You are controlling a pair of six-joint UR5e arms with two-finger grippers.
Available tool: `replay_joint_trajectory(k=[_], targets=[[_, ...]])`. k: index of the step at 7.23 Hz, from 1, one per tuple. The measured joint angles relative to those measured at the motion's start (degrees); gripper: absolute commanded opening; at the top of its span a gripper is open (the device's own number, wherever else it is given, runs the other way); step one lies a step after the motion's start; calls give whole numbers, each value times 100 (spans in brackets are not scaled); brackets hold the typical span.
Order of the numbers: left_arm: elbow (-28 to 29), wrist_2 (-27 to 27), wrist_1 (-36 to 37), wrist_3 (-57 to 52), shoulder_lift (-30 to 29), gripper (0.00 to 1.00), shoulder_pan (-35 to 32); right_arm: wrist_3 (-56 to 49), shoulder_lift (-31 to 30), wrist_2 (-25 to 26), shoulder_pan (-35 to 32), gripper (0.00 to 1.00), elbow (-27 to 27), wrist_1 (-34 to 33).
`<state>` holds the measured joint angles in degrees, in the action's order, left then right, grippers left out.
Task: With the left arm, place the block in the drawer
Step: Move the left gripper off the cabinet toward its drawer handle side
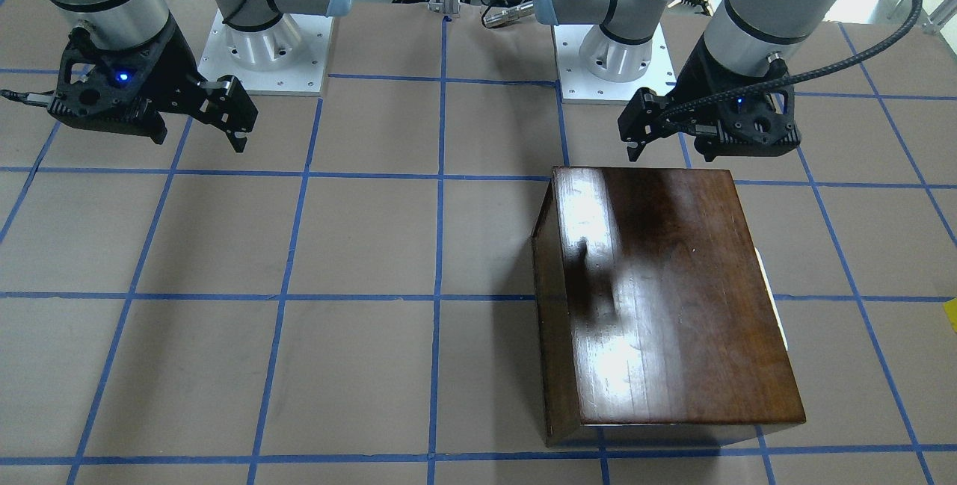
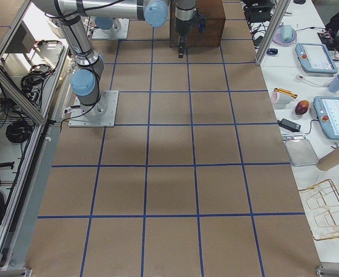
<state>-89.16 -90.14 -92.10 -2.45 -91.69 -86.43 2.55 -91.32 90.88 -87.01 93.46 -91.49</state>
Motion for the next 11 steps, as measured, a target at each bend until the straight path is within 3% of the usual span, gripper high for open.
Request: replay_joint_trajectory(k=[2, 6, 11], targets=[[34, 12, 44, -40, -8, 100, 108, 0, 0, 0, 3, 100, -2, 0], [118, 134, 49, -898, -37, 100, 973, 0, 0, 0, 0, 100, -4, 0], [285, 838, 72, -2452, -403, 100, 2406, 0, 0, 0, 0, 100, -3, 0]])
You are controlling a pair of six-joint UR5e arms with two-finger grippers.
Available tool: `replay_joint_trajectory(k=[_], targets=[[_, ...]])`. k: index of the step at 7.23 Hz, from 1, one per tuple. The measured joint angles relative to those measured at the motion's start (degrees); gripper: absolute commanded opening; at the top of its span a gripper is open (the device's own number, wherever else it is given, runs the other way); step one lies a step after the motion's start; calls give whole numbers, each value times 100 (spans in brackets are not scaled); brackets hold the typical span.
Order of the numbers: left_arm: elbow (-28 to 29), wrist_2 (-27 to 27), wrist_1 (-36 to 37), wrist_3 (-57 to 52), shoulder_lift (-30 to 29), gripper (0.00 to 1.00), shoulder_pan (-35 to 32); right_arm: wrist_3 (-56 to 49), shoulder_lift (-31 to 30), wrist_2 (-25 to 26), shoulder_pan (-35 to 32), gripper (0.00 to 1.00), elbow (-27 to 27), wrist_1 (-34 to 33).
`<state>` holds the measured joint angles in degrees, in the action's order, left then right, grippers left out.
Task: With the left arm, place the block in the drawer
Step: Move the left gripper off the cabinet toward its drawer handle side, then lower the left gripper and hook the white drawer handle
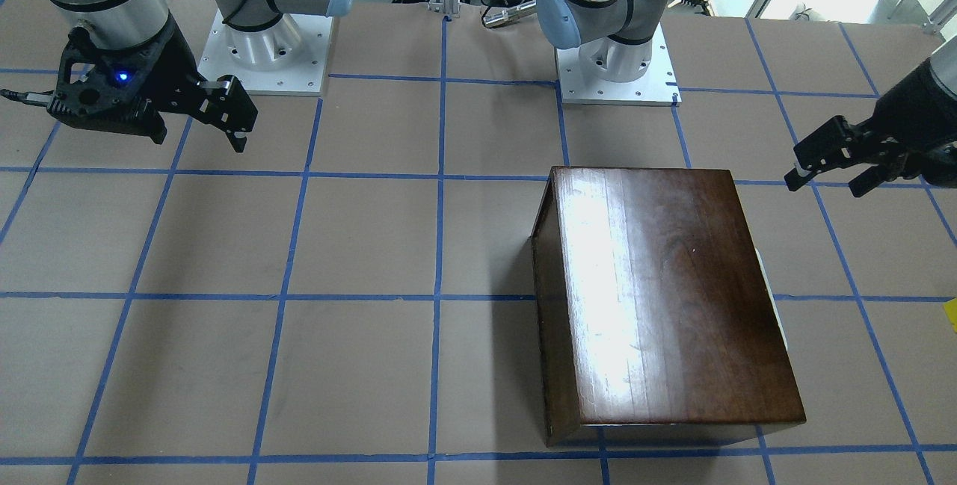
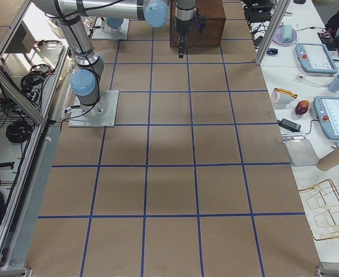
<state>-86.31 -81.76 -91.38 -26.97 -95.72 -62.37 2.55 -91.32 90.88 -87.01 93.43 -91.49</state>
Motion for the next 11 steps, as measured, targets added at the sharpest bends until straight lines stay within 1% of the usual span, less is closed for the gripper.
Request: replay_joint_trajectory(k=[2, 4, 5, 8, 11], targets=[[8, 19, 283, -625, -343, 100, 404, 0, 0, 0, 0, 100, 0, 0], [-15, 31, 735, -901, -701, 100, 544, 0, 0, 0, 0, 100, 3, 0], [-46, 133, 849, -973, -878, 100, 561, 0, 0, 0, 0, 100, 2, 0], [-61, 457, 925, -1090, -1301, 100, 568, 0, 0, 0, 3, 100, 0, 0], [-64, 916, 929, -1043, -1597, 100, 568, 0, 0, 0, 4, 100, 0, 0]])
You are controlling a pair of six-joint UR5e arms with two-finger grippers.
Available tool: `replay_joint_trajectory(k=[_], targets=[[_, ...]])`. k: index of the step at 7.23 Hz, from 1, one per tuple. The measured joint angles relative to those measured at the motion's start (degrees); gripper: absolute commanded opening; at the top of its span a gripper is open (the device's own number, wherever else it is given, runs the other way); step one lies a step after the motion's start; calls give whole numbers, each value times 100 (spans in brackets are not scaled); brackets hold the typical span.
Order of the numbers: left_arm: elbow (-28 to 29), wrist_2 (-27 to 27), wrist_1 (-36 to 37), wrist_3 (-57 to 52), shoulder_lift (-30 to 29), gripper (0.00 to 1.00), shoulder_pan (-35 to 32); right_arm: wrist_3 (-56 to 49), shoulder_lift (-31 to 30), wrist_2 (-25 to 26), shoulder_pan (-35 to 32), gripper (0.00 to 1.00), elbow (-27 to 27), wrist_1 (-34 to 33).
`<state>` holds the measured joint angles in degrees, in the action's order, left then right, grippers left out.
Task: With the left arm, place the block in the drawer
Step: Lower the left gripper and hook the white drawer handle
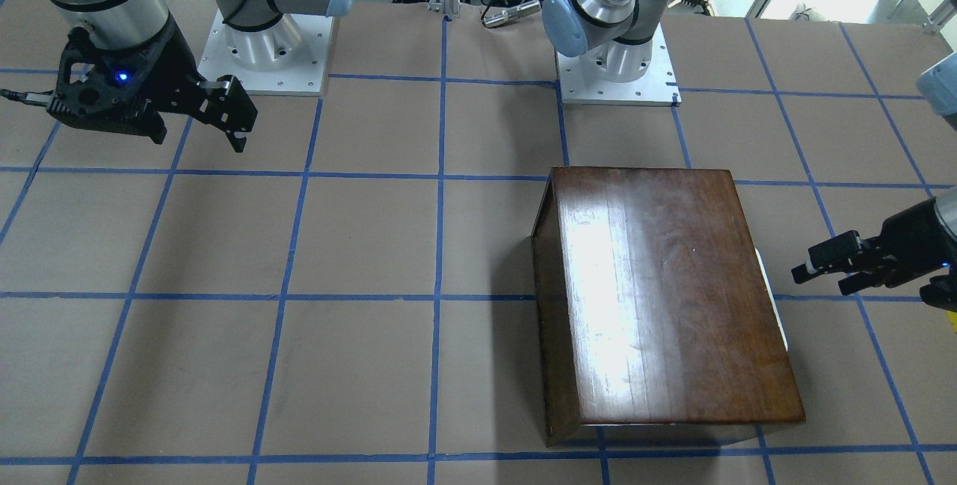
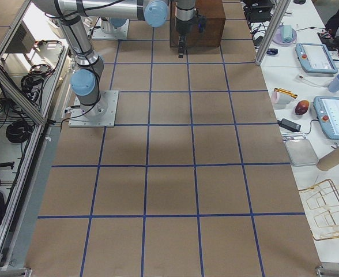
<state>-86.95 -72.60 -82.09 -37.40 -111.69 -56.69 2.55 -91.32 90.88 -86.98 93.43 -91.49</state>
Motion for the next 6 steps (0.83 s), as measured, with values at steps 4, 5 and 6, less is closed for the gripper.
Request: replay_joint_trajectory(k=[4, 5, 6], targets=[[-2, 448, 2, 165, -224, 100, -34, 0, 0, 0, -3, 100, 0, 0], [-3, 478, 6, 305, -241, 100, -57, 0, 0, 0, -3, 100, 0, 0], [-5, 485, 10, 372, -261, 100, -71, 0, 0, 0, -3, 100, 0, 0]])
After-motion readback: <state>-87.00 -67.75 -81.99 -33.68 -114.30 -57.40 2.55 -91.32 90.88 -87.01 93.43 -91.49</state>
